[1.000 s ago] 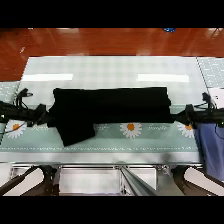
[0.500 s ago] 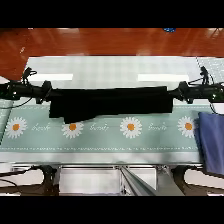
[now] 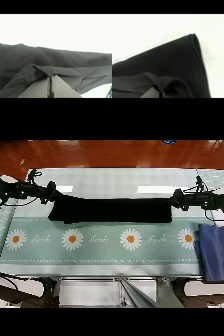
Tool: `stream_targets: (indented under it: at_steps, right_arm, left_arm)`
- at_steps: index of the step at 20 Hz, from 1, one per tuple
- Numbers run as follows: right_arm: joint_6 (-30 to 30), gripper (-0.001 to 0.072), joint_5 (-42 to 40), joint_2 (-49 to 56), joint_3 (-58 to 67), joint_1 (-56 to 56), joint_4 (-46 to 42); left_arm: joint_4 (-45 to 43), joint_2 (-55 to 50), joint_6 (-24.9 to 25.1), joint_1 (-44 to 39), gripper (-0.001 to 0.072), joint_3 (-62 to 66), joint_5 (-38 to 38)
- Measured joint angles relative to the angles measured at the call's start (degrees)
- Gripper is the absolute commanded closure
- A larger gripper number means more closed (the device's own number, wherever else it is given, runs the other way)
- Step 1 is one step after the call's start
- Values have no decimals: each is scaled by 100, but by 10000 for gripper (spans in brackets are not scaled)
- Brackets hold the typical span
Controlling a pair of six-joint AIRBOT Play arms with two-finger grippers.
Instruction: Fold the shirts.
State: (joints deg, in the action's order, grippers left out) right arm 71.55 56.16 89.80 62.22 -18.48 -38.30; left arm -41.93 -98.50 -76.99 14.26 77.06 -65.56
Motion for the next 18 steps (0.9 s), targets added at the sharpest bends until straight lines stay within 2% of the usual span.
stream_targets:
  at_steps: [6, 7, 8, 9, 13, 18]
  right_arm:
    - [-42, 686, -210, 245, 26, 11, 94]
    - [-61, 681, -240, 280, 26, 11, 138]
    - [-70, 527, -282, 313, 26, 11, 195]
    - [-81, 301, -330, 337, 28, 11, 238]
    - [-2, 298, -168, 356, 164, -96, 291]
    - [160, 298, 1233, -70, 1016, -1088, -136]
  left_arm:
    - [-2, -356, 52, -55, 685, 177, -13]
    - [-4, -387, 76, -68, 626, 186, 7]
    - [-9, -404, 96, -90, 378, 190, 26]
    - [-2, -420, 114, -125, 198, 199, 81]
    - [-4, -433, 131, -195, 199, 369, -162]
    - [-356, 313, -181, 269, 200, 695, -691]
